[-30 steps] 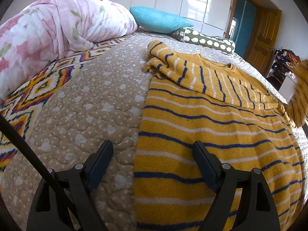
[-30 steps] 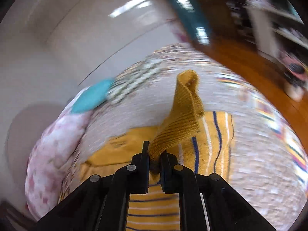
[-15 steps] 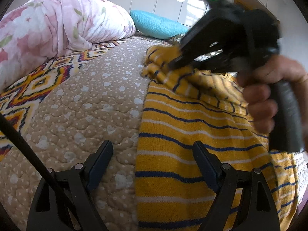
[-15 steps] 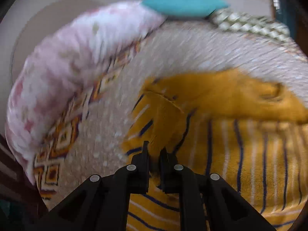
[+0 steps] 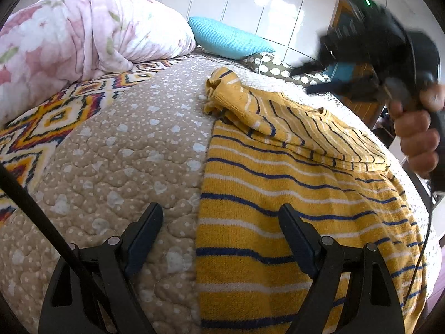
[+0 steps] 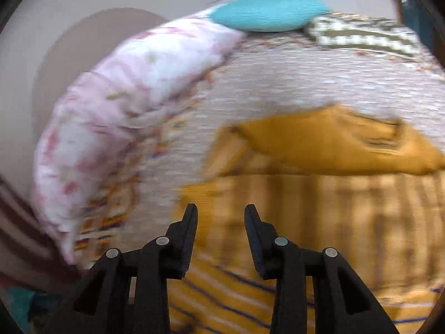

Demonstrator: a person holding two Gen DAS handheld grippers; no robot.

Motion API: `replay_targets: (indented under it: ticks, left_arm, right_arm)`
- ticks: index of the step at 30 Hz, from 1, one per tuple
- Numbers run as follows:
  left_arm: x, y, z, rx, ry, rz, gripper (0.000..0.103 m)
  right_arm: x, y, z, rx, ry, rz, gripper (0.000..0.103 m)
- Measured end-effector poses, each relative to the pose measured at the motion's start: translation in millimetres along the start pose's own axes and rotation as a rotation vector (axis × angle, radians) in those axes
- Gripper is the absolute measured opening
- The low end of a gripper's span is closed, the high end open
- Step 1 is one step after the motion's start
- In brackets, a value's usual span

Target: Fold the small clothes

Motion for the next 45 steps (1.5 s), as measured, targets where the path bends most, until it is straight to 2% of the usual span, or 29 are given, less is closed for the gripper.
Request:
replay_targets:
  ticks: [2,4,6,8,12,14,15,16,17,18,21,23,25,26,28,29,30,36,38,39,40,42,43,45]
  left_arm:
    - [-0.1,-0.2,0.1,-0.001,0.005,-0.002,0.084]
    - [0.0,-0.1,0.2,-0.002,0.008,-0.003,0.084]
    - [0.1,-0.3,0.4,-0.005,0.011,-0.005,0.084]
    - [0.1,-0.2,0.5,-0.005,0.011,-0.005,0.084]
    - [0.8,-0.6,0.6,-0.005,0.008,-0.002,0.084]
    - [1.1,-0.5,0.2,-0.003,0.004,0.000,0.084]
    - [1.4,-0.3,0.0,-0.003,0.003,0.001,0.084]
    - [1.5,-0.3,-0.1,-0.002,0.002,0.001,0.084]
    - [1.9,-0.9,0.2,-0.002,0.001,0.002,0.084]
    - [2.2,-0.8,0.0,-0.002,-0.001,0.002,0.084]
    - [2.6,-1.3,0.7,-0.003,-0.002,0.003,0.084]
    - [2.6,-1.4,0.5,-0.003,-0.001,0.003,0.084]
    - [2.9,-1.4,0.3,-0.002,-0.002,0.005,0.084]
    - [2.5,-1.2,0.4,-0.003,-0.002,0.004,0.084]
    - [2.5,-1.2,0.2,-0.003,-0.002,0.004,0.084]
    - [2.4,-1.2,0.1,-0.003,-0.003,0.004,0.084]
    - [2.5,-1.3,0.2,-0.003,-0.003,0.004,0.084]
    - [3.7,0.2,0.1,0.002,-0.023,0.023,0.084]
    - [4.7,4.7,0.0,0.030,-0.062,0.095,0.084]
    - [-2.8,7.0,-0.1,0.048,-0.086,0.138,0.074]
    - [-10.7,7.4,0.0,0.042,-0.074,0.141,0.065]
    - [-39.9,6.6,5.9,-0.011,0.028,0.130,0.065]
    - [-51.3,5.8,11.4,-0.040,0.060,0.121,0.066]
    - [-72.7,5.1,33.6,-0.121,0.077,0.118,0.069]
  right_arm:
    - [-18.6,1.4,-41.2,0.053,0.113,-0.044,0.039]
    - [-39.6,4.7,-90.0,0.110,0.263,-0.101,0.043]
    - [-63.6,14.7,-147.9,0.198,0.400,-0.134,0.068]
    - [-76.3,25.0,-189.4,0.276,0.442,-0.128,0.071]
    - [-63.4,51.2,-245.8,0.389,0.433,-0.028,0.073]
    - [-49.1,59.5,-254.6,0.413,0.389,0.014,0.073]
    - [-42.8,62.0,-252.2,0.413,0.318,0.021,0.053]
    - [-43.1,62.9,-248.7,0.401,0.281,0.019,0.040]
    - [-49.4,63.2,-246.6,0.372,0.274,0.004,0.020]
    - [-54.9,63.0,-246.5,0.351,0.281,0.000,0.014]
    - [-76.5,63.4,-273.1,0.386,0.383,-0.031,0.011]
    - [-79.2,68.1,-293.7,0.448,0.406,-0.023,0.010]
    - [-65.5,74.9,-297.7,0.436,0.388,0.027,0.013]
    - [-66.0,75.7,-294.3,0.428,0.389,0.012,0.014]
    - [-75.3,78.3,-288.9,0.441,0.350,-0.036,0.035]
    - [-80.4,83.3,-284.7,0.468,0.289,-0.063,0.056]
    - [-87.7,91.2,-281.5,0.494,0.228,-0.092,0.061]
    - [-118.3,163.3,-266.6,0.509,0.078,-0.119,0.061]
    - [-128.7,192.7,-264.8,0.512,0.044,-0.116,0.061]
    - [-132.8,203.6,-263.9,0.508,0.034,-0.115,0.061]
    - [-138.2,214.9,-265.3,0.497,0.039,-0.115,0.061]
    - [-151.9,234.8,-268.7,0.439,0.129,-0.113,0.061]
    - [-160.8,245.5,-271.1,0.400,0.216,-0.107,0.061]
    - [-177.2,268.8,-283.6,0.346,0.413,-0.081,0.061]
Point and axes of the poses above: each gripper's, at about its wrist camera, not at the fingertips, and x roughly the way its jaws point, z to its left, y to its underside, the point moved 10 cm from there along x, roughly the way its jaws point, and after that the axes turned 14 degrees about z, right-handed, at the moved point
